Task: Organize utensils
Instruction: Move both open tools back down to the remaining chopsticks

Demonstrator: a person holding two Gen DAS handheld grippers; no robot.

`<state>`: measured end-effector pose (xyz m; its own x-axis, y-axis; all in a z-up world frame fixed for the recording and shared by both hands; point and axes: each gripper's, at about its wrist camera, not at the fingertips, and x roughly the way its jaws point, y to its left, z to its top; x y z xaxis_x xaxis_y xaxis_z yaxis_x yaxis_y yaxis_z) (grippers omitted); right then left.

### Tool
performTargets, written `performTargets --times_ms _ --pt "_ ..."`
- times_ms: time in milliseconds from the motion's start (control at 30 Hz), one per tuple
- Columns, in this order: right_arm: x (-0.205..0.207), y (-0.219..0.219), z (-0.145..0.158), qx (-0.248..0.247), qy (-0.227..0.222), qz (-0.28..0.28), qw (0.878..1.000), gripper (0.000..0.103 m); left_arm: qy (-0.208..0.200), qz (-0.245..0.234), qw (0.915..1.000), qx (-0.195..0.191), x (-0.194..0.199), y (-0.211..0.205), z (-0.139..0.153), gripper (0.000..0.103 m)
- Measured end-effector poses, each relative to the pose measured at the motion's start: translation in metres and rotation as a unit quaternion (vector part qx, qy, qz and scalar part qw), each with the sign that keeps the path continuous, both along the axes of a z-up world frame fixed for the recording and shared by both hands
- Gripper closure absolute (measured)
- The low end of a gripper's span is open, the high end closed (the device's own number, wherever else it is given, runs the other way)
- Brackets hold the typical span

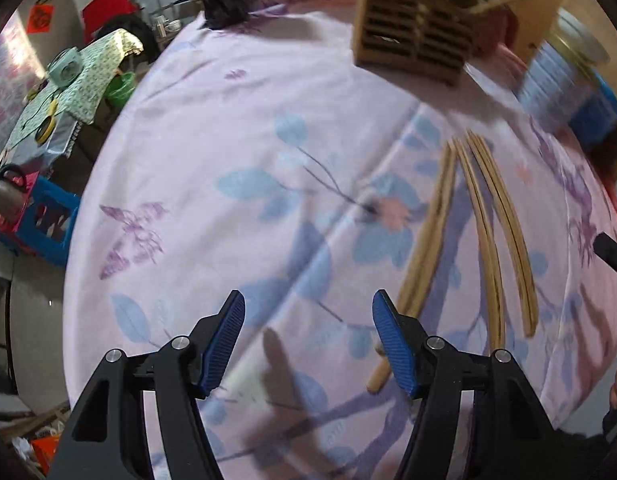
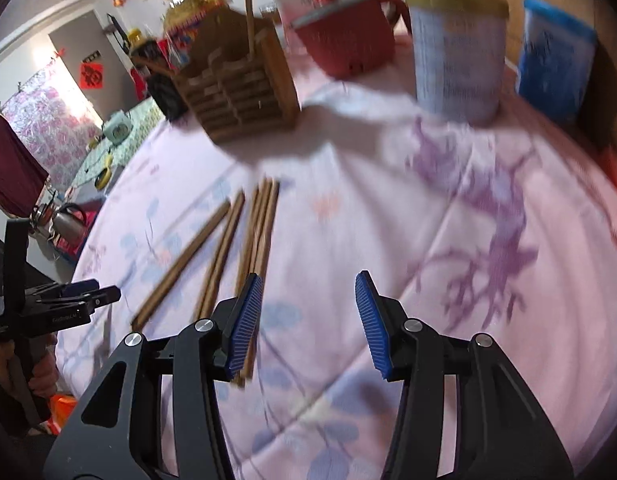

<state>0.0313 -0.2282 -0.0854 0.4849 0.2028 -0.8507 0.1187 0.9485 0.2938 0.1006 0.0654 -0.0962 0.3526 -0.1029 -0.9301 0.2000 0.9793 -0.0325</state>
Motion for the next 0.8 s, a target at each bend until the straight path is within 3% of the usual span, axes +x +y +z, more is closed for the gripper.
performTargets --times_ms 200,800 --pt "-0.007 0.009 0.008 -0.019 -0.006 0.011 1.0 0.054 -0.003 -0.035 0.9991 0.025 -0.007 -0.014 -0.015 0.038" --pt "-0.015 -0.001 0.012 -0.028 -0.007 -0.01 1.0 0.054 -0.022 -0.059 0.998 0.011 0.002 -0.027 -0.016 0.035"
